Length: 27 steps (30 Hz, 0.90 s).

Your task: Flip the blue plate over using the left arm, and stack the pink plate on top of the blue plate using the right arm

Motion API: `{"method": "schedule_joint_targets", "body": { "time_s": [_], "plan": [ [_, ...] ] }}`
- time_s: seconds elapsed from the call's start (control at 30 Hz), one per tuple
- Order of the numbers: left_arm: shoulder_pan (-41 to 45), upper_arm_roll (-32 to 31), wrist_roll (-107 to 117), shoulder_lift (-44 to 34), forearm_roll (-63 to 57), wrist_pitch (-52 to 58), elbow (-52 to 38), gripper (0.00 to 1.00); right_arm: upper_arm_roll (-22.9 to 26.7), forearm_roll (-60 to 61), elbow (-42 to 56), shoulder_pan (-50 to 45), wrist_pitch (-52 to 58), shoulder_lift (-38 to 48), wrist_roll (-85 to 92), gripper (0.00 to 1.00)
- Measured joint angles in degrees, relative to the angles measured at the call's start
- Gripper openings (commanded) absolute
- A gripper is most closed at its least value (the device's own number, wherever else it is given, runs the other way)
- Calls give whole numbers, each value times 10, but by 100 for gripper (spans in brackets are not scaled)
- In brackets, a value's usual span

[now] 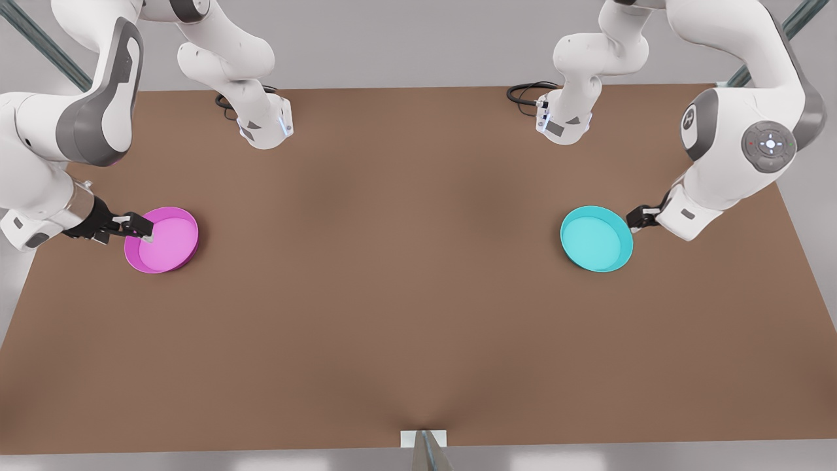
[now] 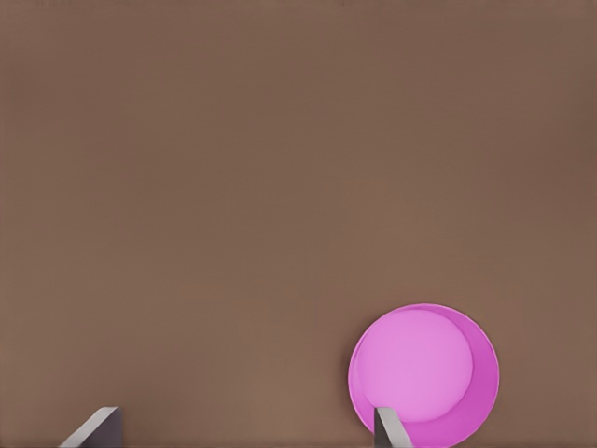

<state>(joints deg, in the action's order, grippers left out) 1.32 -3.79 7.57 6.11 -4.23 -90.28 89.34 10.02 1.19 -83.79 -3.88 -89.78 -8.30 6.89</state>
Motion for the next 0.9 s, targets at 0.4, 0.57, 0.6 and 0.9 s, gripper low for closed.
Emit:
{"method": "schedule_joint_targets", "body": {
  "time_s": [0.4,0.57,0.6,0.9],
  "plan": [
    [-142,112,-174,129,175,-184,245,100,4,-1,-87,153,-7,-27,50,100],
    [-146,117,-295,177,212,-277,276,100,3,-2,-200,200,-95,-53,112,100],
    [-151,119,-314,188,216,-291,280,100,2,-1,-220,214,-118,-57,125,100],
    [-152,125,-438,199,230,-341,318,100,2,1,-238,236,-246,-82,222,100]
  ]
}}
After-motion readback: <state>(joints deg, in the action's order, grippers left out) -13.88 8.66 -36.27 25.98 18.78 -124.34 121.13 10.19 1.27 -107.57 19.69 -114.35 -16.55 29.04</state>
